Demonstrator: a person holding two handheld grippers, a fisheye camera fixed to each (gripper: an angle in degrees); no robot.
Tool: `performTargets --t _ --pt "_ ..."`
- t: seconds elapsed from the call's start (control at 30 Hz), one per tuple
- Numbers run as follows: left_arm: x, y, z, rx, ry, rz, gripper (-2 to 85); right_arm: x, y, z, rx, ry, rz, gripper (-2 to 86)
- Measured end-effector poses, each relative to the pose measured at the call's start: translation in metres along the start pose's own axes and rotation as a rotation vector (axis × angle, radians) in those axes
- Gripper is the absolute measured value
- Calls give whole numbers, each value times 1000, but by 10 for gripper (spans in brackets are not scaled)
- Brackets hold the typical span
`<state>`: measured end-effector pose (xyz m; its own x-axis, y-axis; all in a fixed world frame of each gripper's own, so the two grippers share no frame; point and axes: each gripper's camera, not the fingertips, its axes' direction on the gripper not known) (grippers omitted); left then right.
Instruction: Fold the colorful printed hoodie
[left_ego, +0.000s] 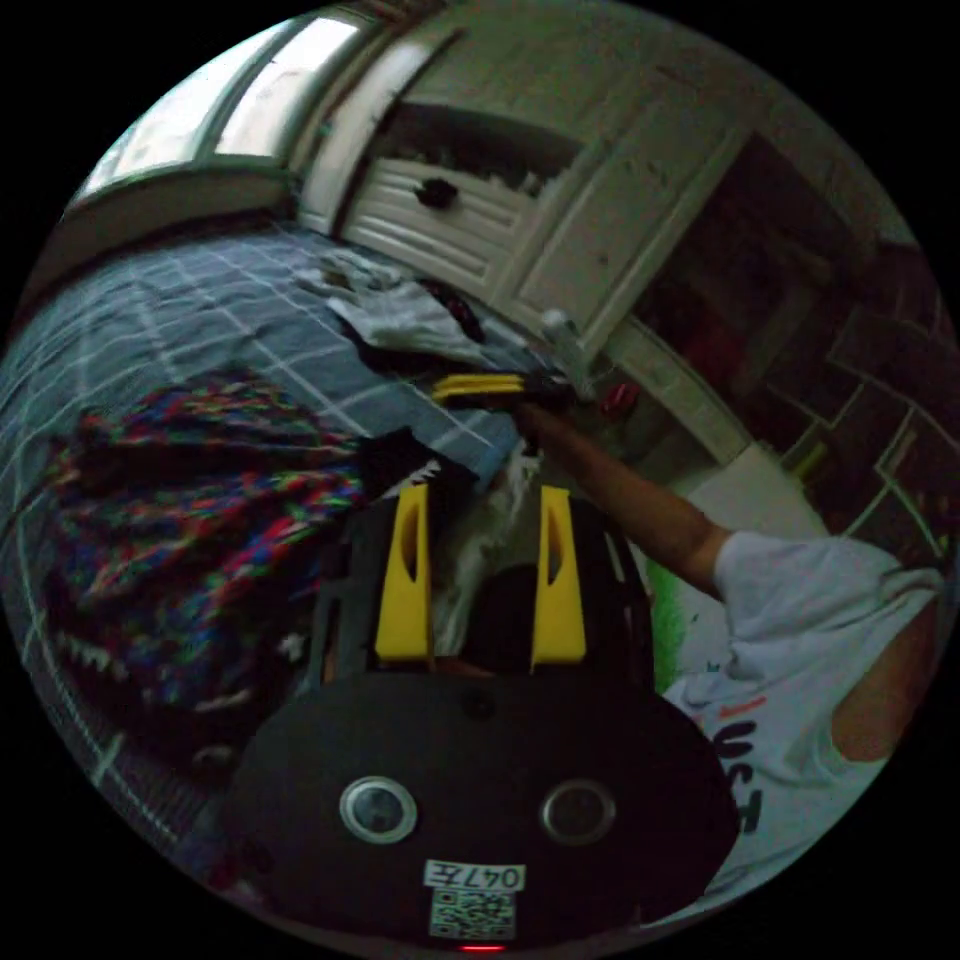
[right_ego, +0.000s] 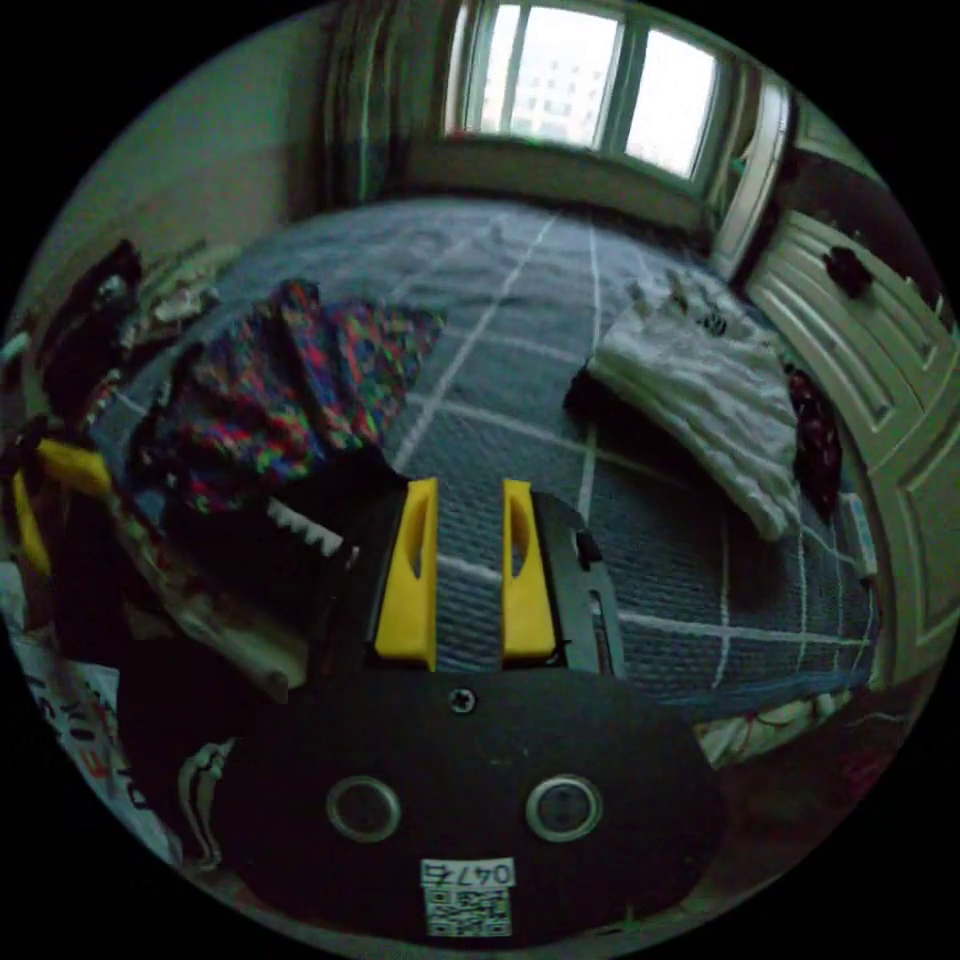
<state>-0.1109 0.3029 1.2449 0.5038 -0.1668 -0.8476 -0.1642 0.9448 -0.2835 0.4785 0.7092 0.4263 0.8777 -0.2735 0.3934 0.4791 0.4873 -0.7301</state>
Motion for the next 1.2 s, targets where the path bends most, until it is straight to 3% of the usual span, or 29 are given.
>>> performTargets --t 0.07,0.17,0.3,0.47,0.6,0.7,0.77,0.83,0.9,1.07,1.2 --pt "-53 27 -80 138 -133 -139 143 -29 -1 -28 184 -67 -32 39" --pt "-119 66 -157 210 -350 -322 136 -119 -7 -59 416 -113 -264 29" --pt "-187 112 -187 234 -379 -494 137 -266 -7 -53 577 -118 -614 37" --pt "-247 156 -190 184 -407 -692 157 -372 -10 -11 369 -203 -845 62" --pt "-271 161 -192 185 -407 -732 159 -416 -9 13 311 -47 -970 55" --pt "-295 173 -186 174 -406 -824 87 -427 -20 30 278 -10 -934 46" --pt "-300 184 -196 261 -407 -855 6 -433 -23 43 219 -8 -959 32" --pt "-293 193 -209 355 -382 -837 -4 -435 -26 48 226 -16 -972 8" --pt "-278 198 -224 376 -468 -809 -7 -430 -31 43 287 -32 -931 1" --pt "-240 211 -251 373 -721 -793 -3 -396 -58 32 420 -388 -804 -3" --pt "-252 233 -250 302 -816 -895 49 -383 -88 61 220 -559 -821 4"
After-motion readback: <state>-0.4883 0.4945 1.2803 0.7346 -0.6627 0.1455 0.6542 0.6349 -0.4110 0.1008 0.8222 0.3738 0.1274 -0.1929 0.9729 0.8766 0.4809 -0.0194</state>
